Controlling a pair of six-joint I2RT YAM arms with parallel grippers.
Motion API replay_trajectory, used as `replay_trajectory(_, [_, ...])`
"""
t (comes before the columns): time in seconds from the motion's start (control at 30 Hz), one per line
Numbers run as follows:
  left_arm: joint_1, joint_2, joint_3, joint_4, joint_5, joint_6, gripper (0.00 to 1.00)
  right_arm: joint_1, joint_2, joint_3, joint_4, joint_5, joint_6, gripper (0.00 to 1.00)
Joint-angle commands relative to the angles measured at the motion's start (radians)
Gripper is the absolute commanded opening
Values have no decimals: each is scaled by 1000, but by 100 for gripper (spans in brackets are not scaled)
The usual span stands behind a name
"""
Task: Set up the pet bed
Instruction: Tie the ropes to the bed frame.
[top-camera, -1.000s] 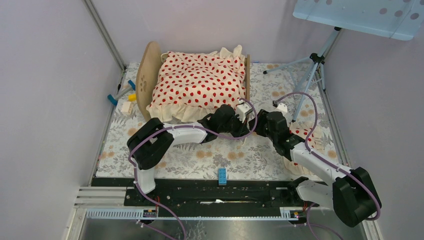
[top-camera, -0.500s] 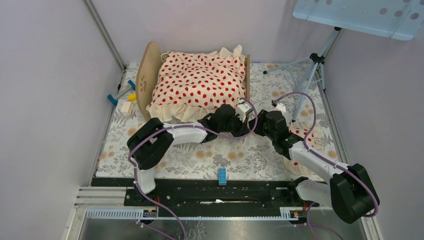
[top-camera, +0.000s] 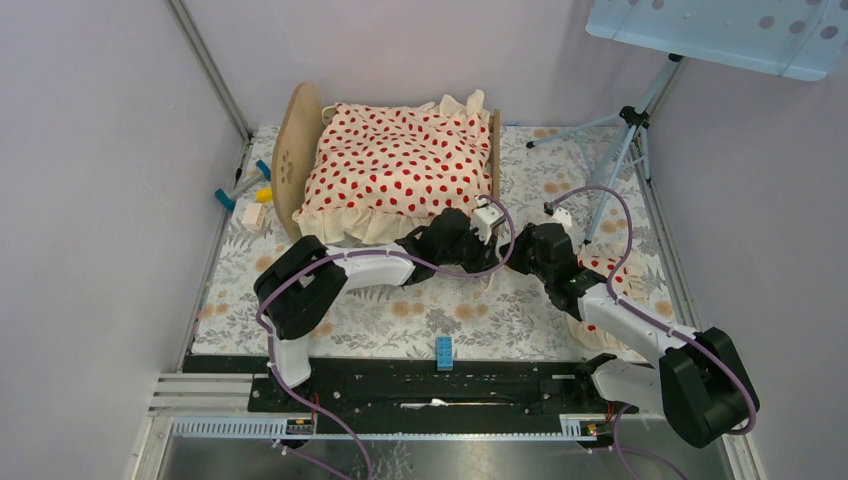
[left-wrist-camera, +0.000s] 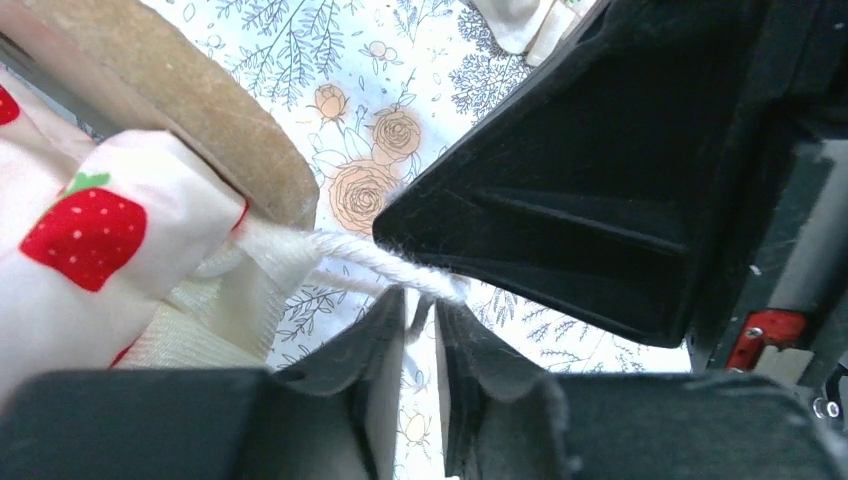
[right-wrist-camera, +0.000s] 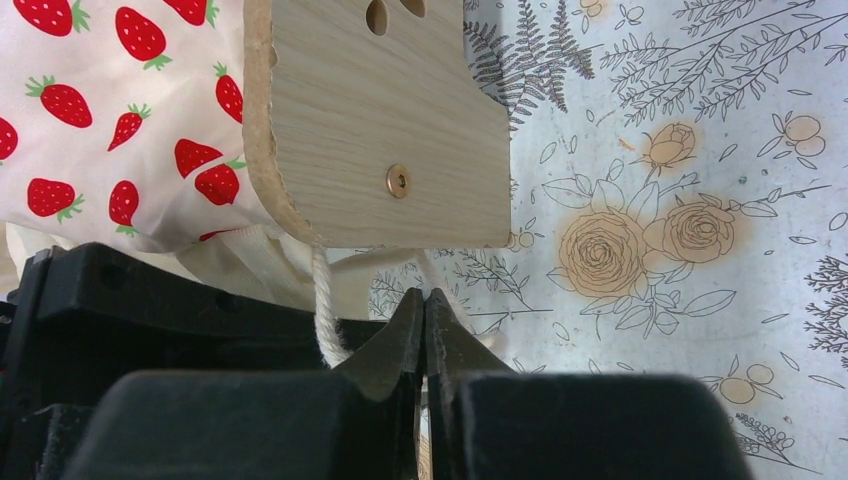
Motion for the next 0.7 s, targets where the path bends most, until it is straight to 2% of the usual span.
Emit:
replay_trajectory(0.0, [-1,-34,27,-3,-52,-2,26,-8,-24,7,30,9,4,0])
replay_trajectory(0.1, [-1,-76,-7,-7,-83,0,33,-8,-14,18,32,6,4,0])
replay_trajectory(0.3, [0,-135,-85,-1,-108,-5,36,-8,-8,23,33,5,9,0])
replay_trajectory(0.57, [-7,-125,-174,125,-106,-65,40,-8,-17,25,29,-1,18,0])
replay_trajectory(0.67, [-19,-104,-180,168,-132,-64,46,-8,-19,27,30,-8,31,0])
